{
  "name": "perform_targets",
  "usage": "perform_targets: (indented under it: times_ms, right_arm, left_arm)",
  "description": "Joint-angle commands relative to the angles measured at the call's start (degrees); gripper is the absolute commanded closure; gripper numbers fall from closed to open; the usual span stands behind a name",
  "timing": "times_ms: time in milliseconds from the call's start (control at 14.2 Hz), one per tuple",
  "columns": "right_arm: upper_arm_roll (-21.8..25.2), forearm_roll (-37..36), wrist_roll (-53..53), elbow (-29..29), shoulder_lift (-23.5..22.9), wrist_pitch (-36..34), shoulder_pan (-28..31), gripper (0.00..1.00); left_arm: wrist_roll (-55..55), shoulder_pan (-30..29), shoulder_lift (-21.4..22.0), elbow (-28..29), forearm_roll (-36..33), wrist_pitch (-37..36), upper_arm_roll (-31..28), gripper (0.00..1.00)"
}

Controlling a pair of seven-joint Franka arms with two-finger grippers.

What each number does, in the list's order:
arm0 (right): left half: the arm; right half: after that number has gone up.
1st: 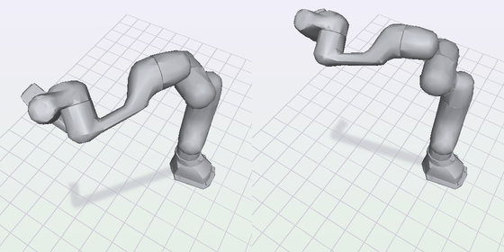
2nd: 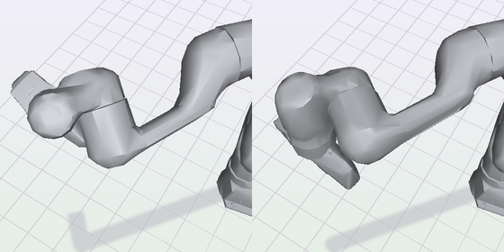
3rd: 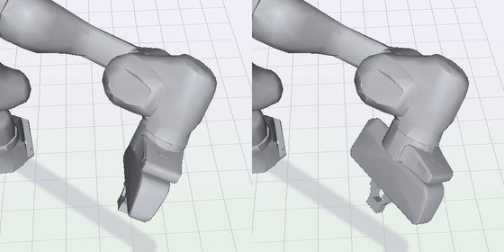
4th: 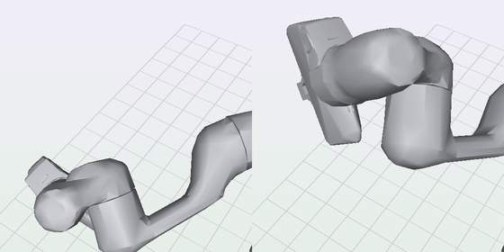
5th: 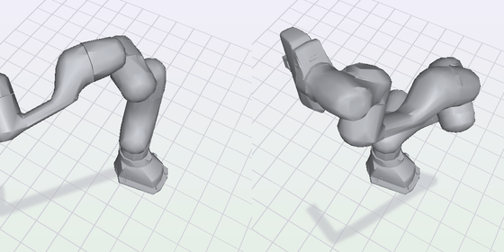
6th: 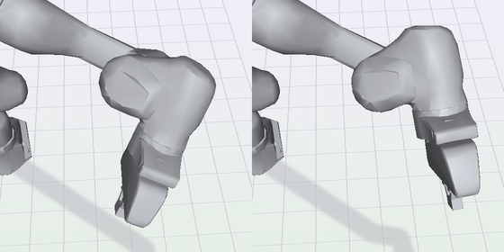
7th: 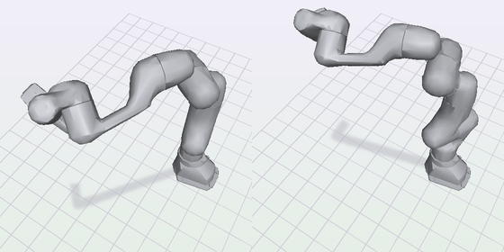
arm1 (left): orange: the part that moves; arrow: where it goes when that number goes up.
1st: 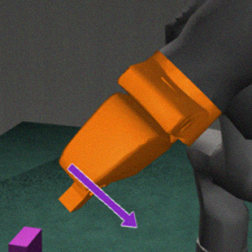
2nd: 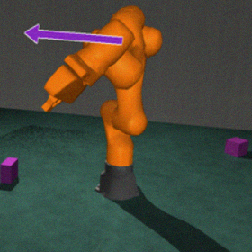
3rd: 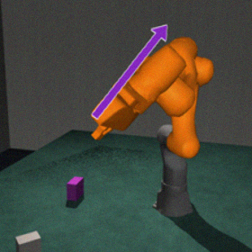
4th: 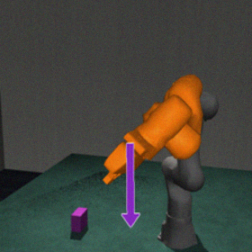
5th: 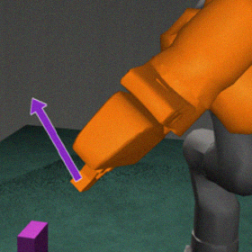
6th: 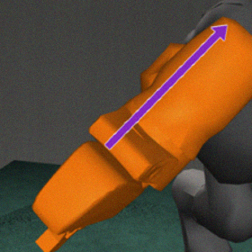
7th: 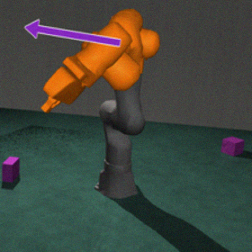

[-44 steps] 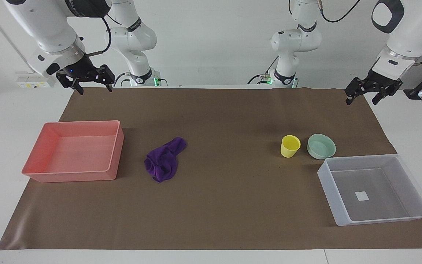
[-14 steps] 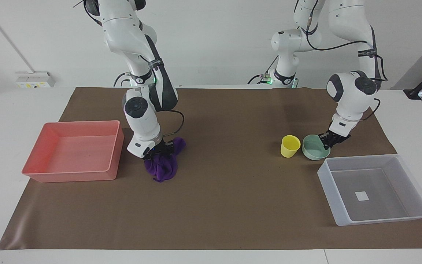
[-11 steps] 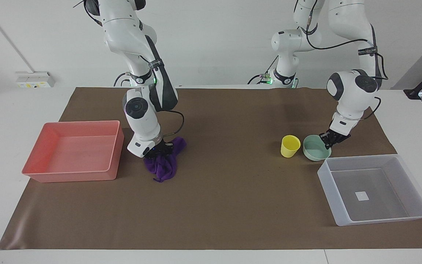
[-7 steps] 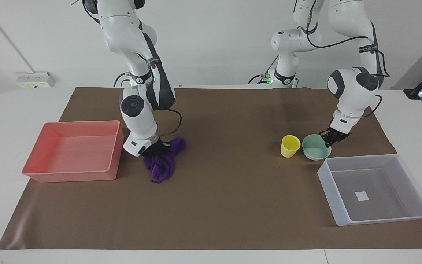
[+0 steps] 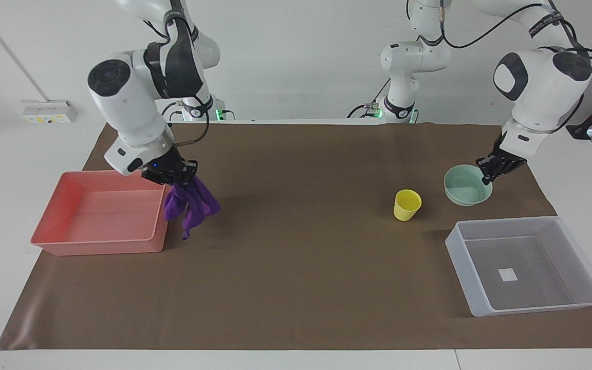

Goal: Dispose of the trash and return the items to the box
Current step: 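Place the bowl in the box while the right gripper drops the cloth in the tray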

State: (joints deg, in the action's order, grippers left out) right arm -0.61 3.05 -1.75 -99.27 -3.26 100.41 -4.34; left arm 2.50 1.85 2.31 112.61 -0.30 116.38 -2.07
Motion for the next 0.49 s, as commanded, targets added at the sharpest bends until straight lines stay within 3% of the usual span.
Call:
perform_targets:
  times_ms: [0, 140, 421]
  right_arm:
    - [-0.18, -0.58, 6.2, 0.22, 3.69, -3.98, 5.47, 1.0]
    - [-0.26, -1.46, 9.64, -1.18, 4.93, -4.87, 9.59, 0.99]
    - [-0.18, -2.34, 15.62, -14.62, 8.97, 5.04, 15.32, 0.99]
  left_arm:
    - [0.58, -0.18, -13.25, -14.2, 3.09, 2.61, -3.11, 1.0]
    - [0.84, -0.18, -22.75, -21.88, 5.48, 7.6, -4.44, 1.0]
    - [0.93, -0.27, -31.83, -20.42, 5.13, 22.02, -5.4, 1.0]
